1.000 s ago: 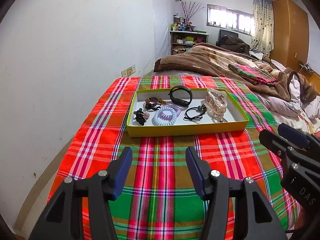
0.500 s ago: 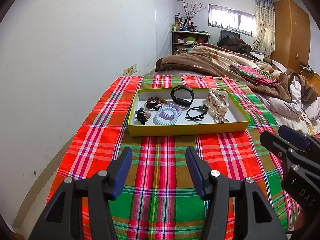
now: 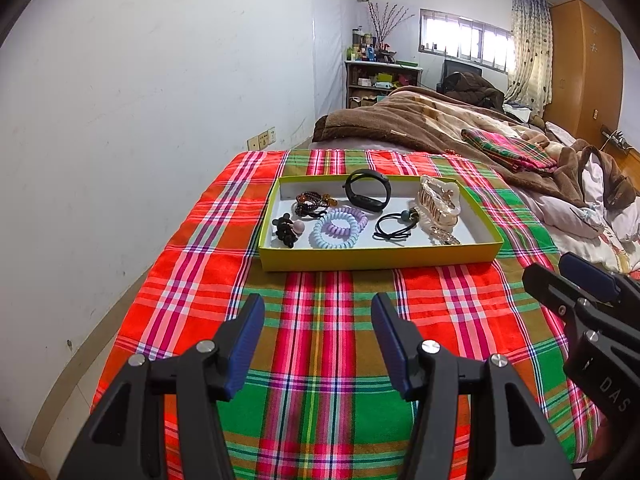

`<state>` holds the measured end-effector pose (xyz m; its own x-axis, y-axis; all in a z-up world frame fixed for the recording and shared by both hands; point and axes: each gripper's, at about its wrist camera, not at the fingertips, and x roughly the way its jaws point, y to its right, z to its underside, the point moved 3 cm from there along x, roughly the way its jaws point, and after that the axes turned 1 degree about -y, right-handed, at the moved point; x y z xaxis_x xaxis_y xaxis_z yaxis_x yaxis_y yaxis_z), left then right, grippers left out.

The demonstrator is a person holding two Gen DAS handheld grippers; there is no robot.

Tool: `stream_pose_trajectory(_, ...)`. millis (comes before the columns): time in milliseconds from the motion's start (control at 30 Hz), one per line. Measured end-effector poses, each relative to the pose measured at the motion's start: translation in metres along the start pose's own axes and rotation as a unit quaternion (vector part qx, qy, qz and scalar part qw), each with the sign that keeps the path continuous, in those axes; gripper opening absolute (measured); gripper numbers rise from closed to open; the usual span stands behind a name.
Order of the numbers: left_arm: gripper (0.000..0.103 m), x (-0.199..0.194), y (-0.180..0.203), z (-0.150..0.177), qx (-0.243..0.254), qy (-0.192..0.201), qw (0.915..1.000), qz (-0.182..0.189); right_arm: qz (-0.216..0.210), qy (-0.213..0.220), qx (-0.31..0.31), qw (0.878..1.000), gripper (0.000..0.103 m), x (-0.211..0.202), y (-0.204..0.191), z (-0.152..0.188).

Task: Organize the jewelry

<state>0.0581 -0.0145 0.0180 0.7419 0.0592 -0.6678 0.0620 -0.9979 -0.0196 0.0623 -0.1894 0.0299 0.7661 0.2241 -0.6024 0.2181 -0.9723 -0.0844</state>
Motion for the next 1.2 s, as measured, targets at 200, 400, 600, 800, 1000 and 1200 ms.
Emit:
stream_pose_trajectory(200,0.058,0.0008,-0.0007,0.0007,0.000,-0.001,1.0000,0.000,-0.001,0.000,0.000,1.000,0.052,-0.0001,-0.0002,0.0000)
stream_pose_trajectory(400,0.058,0.0008,-0.0011,0.0012,0.000,-0.001,1.0000,0.000,0.000,-0.001,-0.001,1.000,0.052,0.0007,-0.0005,0.0004)
stream_pose_trajectory(600,0.058,0.0022,-0.0017,0.0016,0.001,-0.005,1.0000,0.000,0.000,-0.001,0.000,1.000,0.052,0.0004,-0.0003,0.0014)
stream_pose_trajectory(800,0.058,0.0030,-0.0017,0.0016,0.000,-0.006,1.0000,0.000,0.001,-0.002,-0.002,1.000,0.052,0.0009,-0.0012,0.0016)
stream_pose_trajectory(1000,0.058,0.0036,-0.0015,0.0019,0.000,-0.006,1.0000,-0.001,0.001,-0.002,-0.002,1.000,0.052,0.0009,-0.0015,0.0017)
stream_pose_trajectory(1200,0.058,0.0038,-0.0011,0.0016,0.001,-0.006,1.0000,-0.002,0.001,-0.002,-0.002,1.000,0.052,0.0010,-0.0018,0.0018)
